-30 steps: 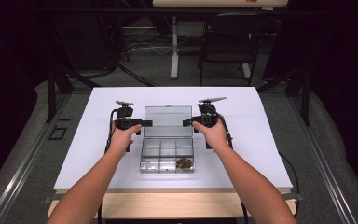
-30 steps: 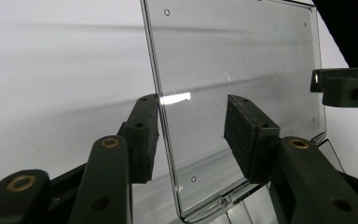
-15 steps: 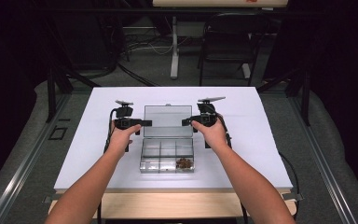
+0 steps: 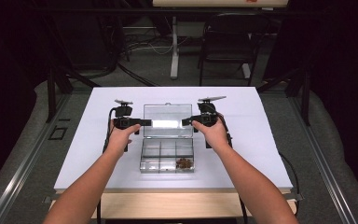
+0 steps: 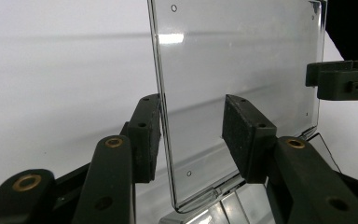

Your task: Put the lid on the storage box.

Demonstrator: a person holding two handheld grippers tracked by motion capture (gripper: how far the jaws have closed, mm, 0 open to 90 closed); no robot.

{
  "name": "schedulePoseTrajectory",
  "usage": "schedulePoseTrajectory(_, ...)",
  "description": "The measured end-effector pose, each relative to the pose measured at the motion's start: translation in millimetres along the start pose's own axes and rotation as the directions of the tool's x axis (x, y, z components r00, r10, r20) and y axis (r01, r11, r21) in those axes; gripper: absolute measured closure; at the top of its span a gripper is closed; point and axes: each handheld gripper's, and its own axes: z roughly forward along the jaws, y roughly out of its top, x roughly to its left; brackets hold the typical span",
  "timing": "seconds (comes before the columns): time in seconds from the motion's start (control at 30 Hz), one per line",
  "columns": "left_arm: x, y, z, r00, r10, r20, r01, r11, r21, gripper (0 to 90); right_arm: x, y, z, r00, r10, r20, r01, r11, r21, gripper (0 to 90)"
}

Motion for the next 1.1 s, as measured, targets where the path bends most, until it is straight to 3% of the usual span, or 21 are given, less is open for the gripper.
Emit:
schedulePoseTrajectory(0.47,-8.0,-1.2,-11.8,0.9995,0.030,0.003,-0.030,0.9995,-0.012,58.5,9.0,-2.2,-12.8,0.9992,-0.040,-0.002,0.040,0.999,-0.007,49.9)
schedulePoseTrajectory(0.77,-14.8,-3.0,-19.5,0.9973,0.073,-0.003,-0.073,0.9973,-0.009,58.9,15.1,-5.0,-20.7,0.9970,-0.078,-0.004,0.077,0.997,-0.007,49.9)
schedulePoseTrajectory(1.1,-18.7,-8.4,-26.8,0.9965,0.083,0.011,-0.083,0.9960,-0.033,59.6,20.4,-8.8,-27.7,0.9946,-0.102,-0.017,0.102,0.995,-0.014,49.9)
